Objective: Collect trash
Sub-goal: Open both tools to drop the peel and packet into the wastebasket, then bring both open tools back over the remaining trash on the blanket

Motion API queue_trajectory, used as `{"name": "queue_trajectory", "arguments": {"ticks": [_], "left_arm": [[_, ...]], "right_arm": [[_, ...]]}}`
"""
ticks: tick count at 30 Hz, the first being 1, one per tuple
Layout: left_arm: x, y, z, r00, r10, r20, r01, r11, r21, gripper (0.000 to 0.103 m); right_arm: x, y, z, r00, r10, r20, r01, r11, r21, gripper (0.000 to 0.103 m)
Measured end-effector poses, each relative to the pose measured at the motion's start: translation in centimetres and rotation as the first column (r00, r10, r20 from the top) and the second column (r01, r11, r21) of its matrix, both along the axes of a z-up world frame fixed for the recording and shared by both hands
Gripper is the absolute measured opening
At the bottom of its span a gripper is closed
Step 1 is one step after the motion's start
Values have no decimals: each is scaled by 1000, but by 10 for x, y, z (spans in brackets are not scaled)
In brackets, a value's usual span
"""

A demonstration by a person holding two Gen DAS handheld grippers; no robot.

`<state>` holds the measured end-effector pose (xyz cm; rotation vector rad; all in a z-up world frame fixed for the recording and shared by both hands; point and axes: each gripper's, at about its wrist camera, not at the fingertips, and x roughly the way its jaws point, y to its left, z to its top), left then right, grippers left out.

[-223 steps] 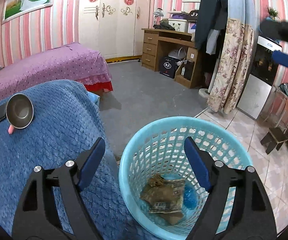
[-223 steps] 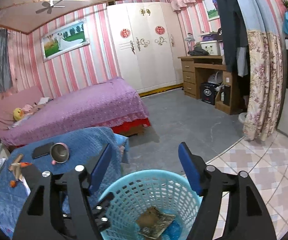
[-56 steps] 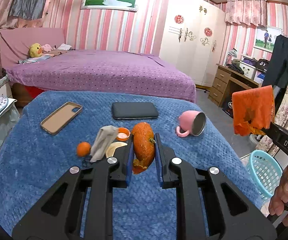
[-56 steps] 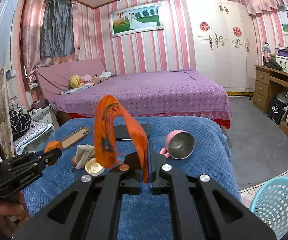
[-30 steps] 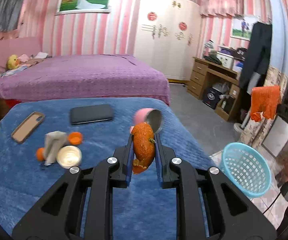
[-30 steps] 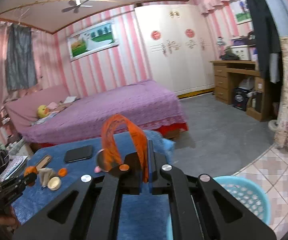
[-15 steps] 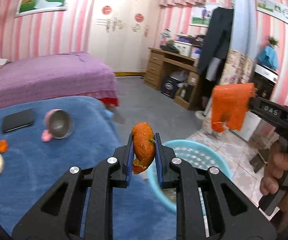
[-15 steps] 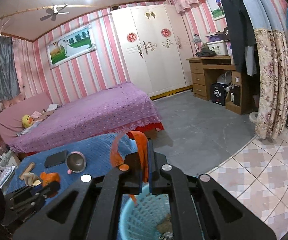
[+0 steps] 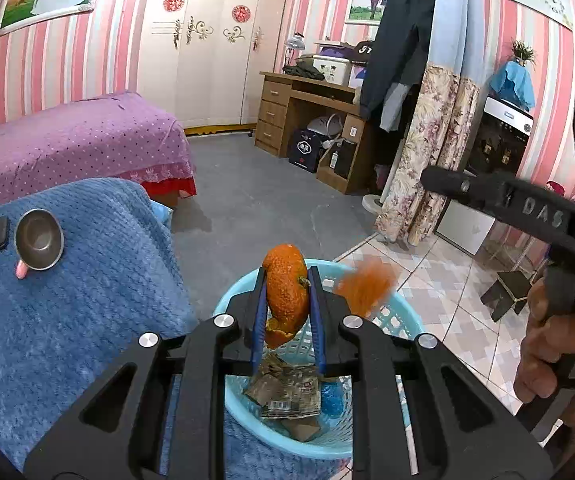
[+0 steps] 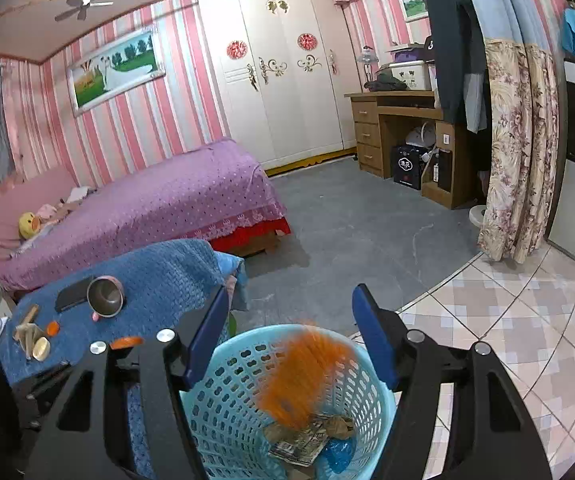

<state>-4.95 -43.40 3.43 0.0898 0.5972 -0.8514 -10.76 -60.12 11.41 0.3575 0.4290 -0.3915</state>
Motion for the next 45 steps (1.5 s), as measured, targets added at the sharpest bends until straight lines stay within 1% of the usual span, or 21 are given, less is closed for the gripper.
{"name": "queue_trajectory", "arguments": {"ticks": [4, 6, 7, 8, 9, 12, 15, 21, 24, 26, 30, 35, 40, 45], "left_arm": [[-1, -8, -5, 1000, -15, -11, 15, 1000, 13, 18], [-1, -13, -9, 999, -30, -29, 31, 999, 22, 22], [0, -16, -10, 999, -31, -38, 32, 999, 25, 35], [-1, -16, -11, 999, -23, -37, 23, 1000, 19, 53], [-2, -16, -10, 999, -17, -31, 18, 1000, 12, 56], [-2, -14, -8, 1000, -11, -21, 11, 1000, 14, 57], [1, -2, -5, 1000, 18, -10, -18, 1000, 20, 57], [19, 55, 8, 992, 120, 24, -121, 992, 28, 57], [30, 89, 16, 984, 174, 26, -174, 984, 32, 57], [33, 112, 22, 978, 206, 35, -207, 978, 23, 57], [41, 162, 31, 959, 278, 56, -279, 960, 3, 58], [53, 221, 36, 929, 363, 69, -363, 932, -20, 59], [68, 263, 34, 905, 418, 75, -418, 908, -21, 59], [85, 296, 30, 876, 479, 49, -477, 878, -44, 59]], "right_arm": [[-9, -9, 2, 999, -31, 32, 30, 999, 18, 64], [-12, -12, 2, 998, -45, 45, 44, 999, 29, 64], [-13, -13, 2, 998, -49, 48, 48, 998, 32, 64], [-13, -13, 3, 998, -49, 49, 47, 998, 32, 64], [-13, -12, 2, 998, -47, 50, 46, 998, 30, 64], [-10, -9, 4, 998, -37, 54, 36, 999, 22, 64], [-3, 0, 7, 998, -16, 58, 15, 1000, 15, 64], [20, 35, 11, 997, 61, 48, -60, 998, -14, 64], [31, 59, 16, 995, 89, 42, -88, 995, -40, 64], [37, 76, 22, 993, 111, 47, -109, 992, -61, 64], [51, 109, 27, 988, 151, 41, -147, 985, -94, 64], [64, 147, 31, 986, 163, 19, -158, 975, -159, 64], [77, 182, 38, 978, 206, 12, -200, 960, -197, 64], [90, 208, 37, 970, 242, -13, -239, 946, -218, 64]]}}
